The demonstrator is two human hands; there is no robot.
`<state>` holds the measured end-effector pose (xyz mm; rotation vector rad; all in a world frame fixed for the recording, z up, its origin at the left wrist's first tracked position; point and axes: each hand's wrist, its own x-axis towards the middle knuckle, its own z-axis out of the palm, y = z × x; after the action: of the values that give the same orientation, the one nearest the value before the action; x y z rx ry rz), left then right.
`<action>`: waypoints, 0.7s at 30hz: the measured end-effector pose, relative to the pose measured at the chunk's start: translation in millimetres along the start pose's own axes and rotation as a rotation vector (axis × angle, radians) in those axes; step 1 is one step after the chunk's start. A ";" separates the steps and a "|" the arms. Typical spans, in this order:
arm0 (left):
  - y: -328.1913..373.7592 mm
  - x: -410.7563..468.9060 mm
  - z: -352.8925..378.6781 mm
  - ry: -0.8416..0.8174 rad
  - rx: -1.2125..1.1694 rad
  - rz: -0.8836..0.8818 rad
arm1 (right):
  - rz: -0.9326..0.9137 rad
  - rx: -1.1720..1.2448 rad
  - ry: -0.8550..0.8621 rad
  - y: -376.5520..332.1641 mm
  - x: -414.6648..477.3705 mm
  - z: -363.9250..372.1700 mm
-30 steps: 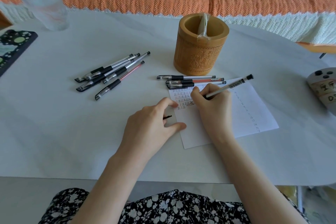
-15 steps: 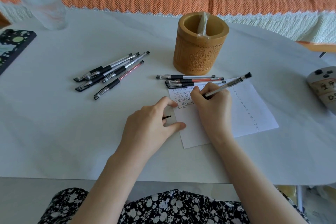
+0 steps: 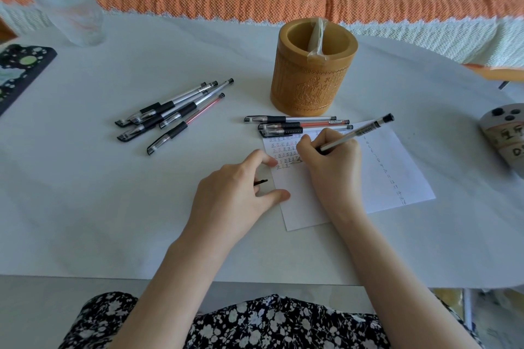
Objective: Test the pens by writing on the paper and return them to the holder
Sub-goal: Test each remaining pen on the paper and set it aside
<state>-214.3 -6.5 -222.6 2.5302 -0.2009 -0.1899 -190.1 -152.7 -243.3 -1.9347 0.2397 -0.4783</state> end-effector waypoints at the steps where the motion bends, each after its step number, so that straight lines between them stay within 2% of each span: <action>1: 0.0 0.1 0.0 0.001 -0.001 -0.002 | 0.001 0.002 -0.001 -0.1 0.0 -0.1; 21: -1.9 1.0 1.3 0.003 -0.007 0.004 | -0.001 -0.019 0.015 1.4 0.5 0.8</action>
<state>-213.4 -5.8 -224.9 2.5230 -0.2036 -0.1845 -189.3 -152.8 -244.7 -1.9500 0.2541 -0.4932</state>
